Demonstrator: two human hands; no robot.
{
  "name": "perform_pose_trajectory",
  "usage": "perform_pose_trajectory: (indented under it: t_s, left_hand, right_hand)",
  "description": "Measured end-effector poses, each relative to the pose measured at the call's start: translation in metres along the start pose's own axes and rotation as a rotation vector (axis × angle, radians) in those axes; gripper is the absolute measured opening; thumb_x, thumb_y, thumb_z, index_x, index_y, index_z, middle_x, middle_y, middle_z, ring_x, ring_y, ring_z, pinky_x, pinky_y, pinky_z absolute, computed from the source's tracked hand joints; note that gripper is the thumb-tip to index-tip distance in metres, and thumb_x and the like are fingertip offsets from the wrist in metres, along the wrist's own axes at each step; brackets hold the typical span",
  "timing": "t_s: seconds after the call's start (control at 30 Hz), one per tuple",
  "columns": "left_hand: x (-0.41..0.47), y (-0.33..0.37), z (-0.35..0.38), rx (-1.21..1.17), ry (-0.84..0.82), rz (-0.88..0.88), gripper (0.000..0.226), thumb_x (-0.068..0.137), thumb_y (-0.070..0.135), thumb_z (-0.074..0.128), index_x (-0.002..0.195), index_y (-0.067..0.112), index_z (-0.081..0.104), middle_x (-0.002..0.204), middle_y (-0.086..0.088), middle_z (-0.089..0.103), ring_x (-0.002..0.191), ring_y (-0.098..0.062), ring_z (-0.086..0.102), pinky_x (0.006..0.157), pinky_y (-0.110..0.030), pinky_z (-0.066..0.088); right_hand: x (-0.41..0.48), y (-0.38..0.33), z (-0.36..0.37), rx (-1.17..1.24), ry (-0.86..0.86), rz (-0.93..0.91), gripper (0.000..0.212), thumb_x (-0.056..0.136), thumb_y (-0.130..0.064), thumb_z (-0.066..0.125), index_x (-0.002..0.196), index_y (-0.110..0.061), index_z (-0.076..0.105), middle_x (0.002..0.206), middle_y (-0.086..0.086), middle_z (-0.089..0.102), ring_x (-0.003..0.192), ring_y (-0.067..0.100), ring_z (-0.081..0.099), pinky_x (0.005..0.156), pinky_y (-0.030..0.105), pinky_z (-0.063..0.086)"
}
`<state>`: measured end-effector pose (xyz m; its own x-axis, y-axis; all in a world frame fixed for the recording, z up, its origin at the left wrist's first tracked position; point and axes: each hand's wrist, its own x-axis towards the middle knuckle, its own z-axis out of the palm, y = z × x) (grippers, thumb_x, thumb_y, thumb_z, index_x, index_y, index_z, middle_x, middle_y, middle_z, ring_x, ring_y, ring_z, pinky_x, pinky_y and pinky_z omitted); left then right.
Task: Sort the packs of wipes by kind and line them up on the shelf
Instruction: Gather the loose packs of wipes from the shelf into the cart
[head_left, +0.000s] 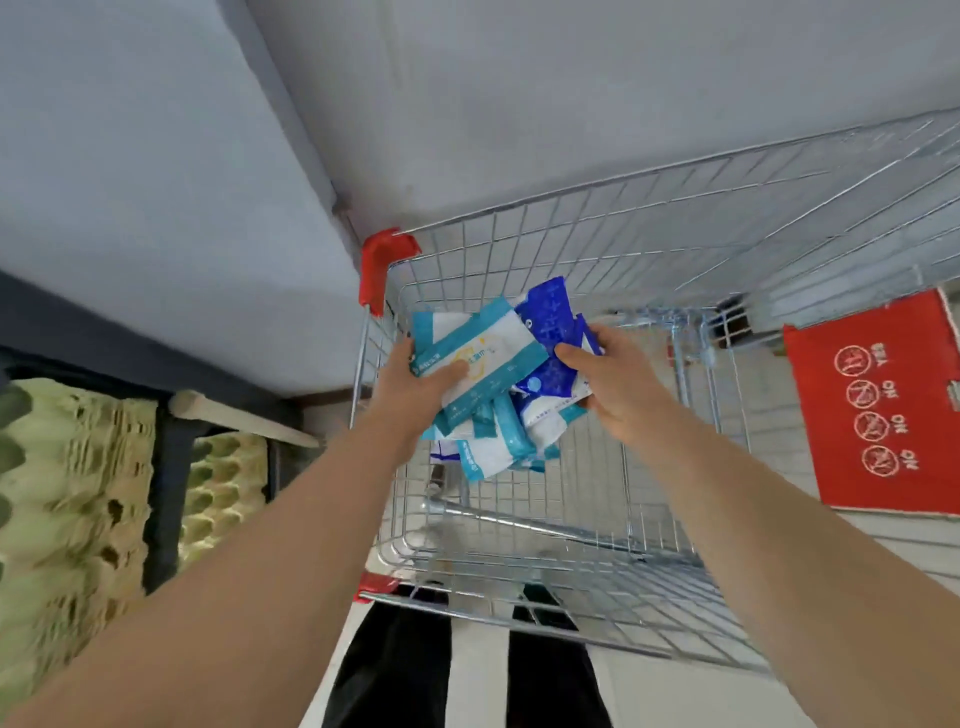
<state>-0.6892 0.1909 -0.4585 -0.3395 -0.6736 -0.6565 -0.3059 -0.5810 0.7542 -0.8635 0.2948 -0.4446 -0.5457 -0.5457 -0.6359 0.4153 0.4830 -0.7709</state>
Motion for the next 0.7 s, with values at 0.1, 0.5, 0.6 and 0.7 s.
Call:
perform_pose_trajectory:
  t_s: [0.1, 0.5, 0.6, 0.7]
  left_hand:
    - [0.031, -0.036, 0.005, 0.024, 0.119, -0.040, 0.042, 0.085, 0.016, 0.072, 0.122, 0.019, 0.052, 0.111, -0.002, 0.066, 0.095, -0.021, 0.068, 0.071, -0.035, 0.059]
    - [0.105, -0.106, 0.029, 0.217, 0.421, -0.096, 0.052, 0.081, 0.040, 0.074, 0.124, 0.020, 0.054, 0.108, 0.003, 0.065, 0.092, -0.018, 0.065, 0.083, -0.040, 0.057]
    - [0.103, -0.105, 0.036, 0.238, 0.480, -0.078, 0.050, 0.082, 0.041, 0.072, 0.122, 0.018, 0.055, 0.107, 0.004, 0.065, 0.089, -0.016, 0.064, 0.069, -0.029, 0.053]
    - [0.092, -0.098, 0.040, 0.313, 0.501, -0.093, 0.049, 0.087, 0.042, 0.066, 0.126, 0.018, 0.049, 0.105, 0.004, 0.059, 0.086, -0.016, 0.059, 0.061, -0.024, 0.044]
  right_hand:
    - [0.050, 0.028, 0.005, -0.052, -0.074, 0.025, 0.017, 0.088, -0.007, 0.063, 0.098, -0.021, 0.060, 0.099, 0.008, 0.072, 0.087, 0.028, 0.071, 0.079, 0.051, 0.057]
    - [0.162, 0.093, 0.012, -0.536, -0.112, -0.241, 0.032, 0.086, -0.038, 0.063, 0.115, -0.026, 0.058, 0.106, -0.001, 0.066, 0.092, 0.020, 0.066, 0.080, 0.046, 0.056]
    - [0.169, 0.092, 0.007, -0.810, -0.121, -0.324, 0.045, 0.084, -0.051, 0.059, 0.118, -0.022, 0.057, 0.108, 0.001, 0.061, 0.097, 0.021, 0.060, 0.082, 0.042, 0.052]
    - [0.163, 0.080, 0.003, -1.078, -0.069, -0.458, 0.053, 0.085, -0.051, 0.060, 0.127, -0.018, 0.053, 0.117, 0.006, 0.056, 0.105, 0.023, 0.055, 0.084, 0.036, 0.047]
